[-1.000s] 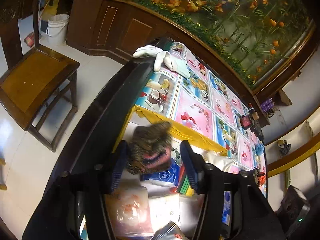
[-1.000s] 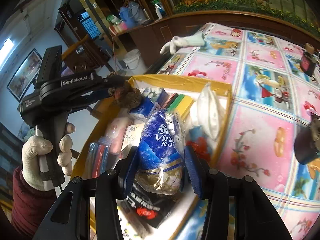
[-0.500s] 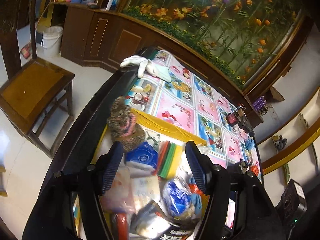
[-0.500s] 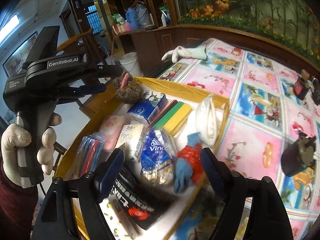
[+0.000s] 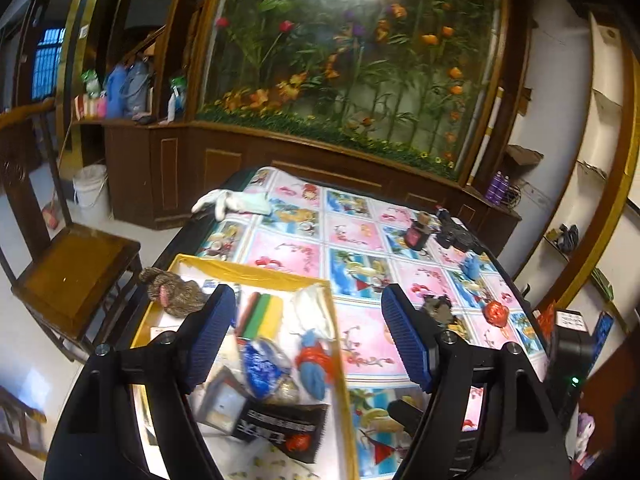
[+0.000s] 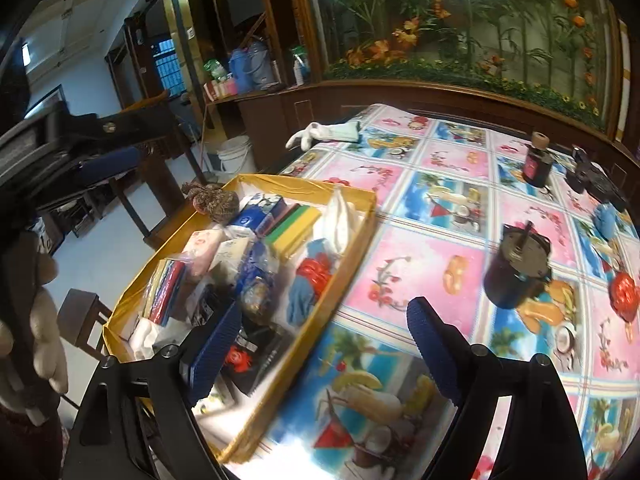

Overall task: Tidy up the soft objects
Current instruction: 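Lower knitted pouch into tray and open left gripper while right releases Vinda bag there, then move both grippers away from the tray toward the remaining table items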

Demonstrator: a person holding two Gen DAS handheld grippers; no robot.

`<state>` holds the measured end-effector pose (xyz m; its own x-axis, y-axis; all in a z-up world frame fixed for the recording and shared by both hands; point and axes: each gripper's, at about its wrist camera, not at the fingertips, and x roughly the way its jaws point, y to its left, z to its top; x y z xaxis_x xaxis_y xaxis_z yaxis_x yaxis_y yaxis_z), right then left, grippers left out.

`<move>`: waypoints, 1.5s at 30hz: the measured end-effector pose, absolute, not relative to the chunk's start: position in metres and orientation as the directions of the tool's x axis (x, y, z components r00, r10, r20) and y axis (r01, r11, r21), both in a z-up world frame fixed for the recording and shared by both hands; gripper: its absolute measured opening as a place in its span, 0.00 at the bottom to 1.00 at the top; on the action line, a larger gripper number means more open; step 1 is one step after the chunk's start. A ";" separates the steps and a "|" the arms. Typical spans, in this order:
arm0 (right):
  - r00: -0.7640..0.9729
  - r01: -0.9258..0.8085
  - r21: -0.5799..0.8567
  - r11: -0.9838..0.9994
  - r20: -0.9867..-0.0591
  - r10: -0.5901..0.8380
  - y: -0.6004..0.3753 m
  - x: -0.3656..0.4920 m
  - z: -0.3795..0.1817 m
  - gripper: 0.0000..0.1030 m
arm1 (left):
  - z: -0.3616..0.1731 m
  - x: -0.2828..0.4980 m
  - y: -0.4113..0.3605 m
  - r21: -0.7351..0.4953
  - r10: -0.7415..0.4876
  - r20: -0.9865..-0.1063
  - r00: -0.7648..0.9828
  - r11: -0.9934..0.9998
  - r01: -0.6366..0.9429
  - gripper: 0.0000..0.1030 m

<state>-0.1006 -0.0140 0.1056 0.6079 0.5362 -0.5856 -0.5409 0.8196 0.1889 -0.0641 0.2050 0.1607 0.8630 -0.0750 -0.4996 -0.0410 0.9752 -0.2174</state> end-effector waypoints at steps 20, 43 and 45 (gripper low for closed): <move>0.647 -0.407 0.323 0.854 -0.558 0.520 -0.110 -0.118 0.093 0.84 | 0.158 -0.108 0.127 -0.212 -0.105 -0.486 0.867 0.977 -0.001 0.81; 0.677 -0.313 0.359 0.879 -0.565 0.471 -0.158 -0.115 0.072 0.85 | 0.127 -0.107 0.071 -0.092 -0.027 -0.564 0.825 0.995 -0.030 0.82; 0.677 -0.307 0.354 0.883 -0.571 0.464 -0.159 -0.116 0.072 0.85 | 0.123 -0.105 0.070 -0.063 0.005 -0.573 0.819 0.997 -0.050 0.82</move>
<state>-0.1157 -0.1590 0.0720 0.6775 0.4640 -0.5707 -0.3070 0.8835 0.3538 -0.1054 0.0700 0.1233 0.8194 0.0047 -0.5732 -0.0497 0.9968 -0.0629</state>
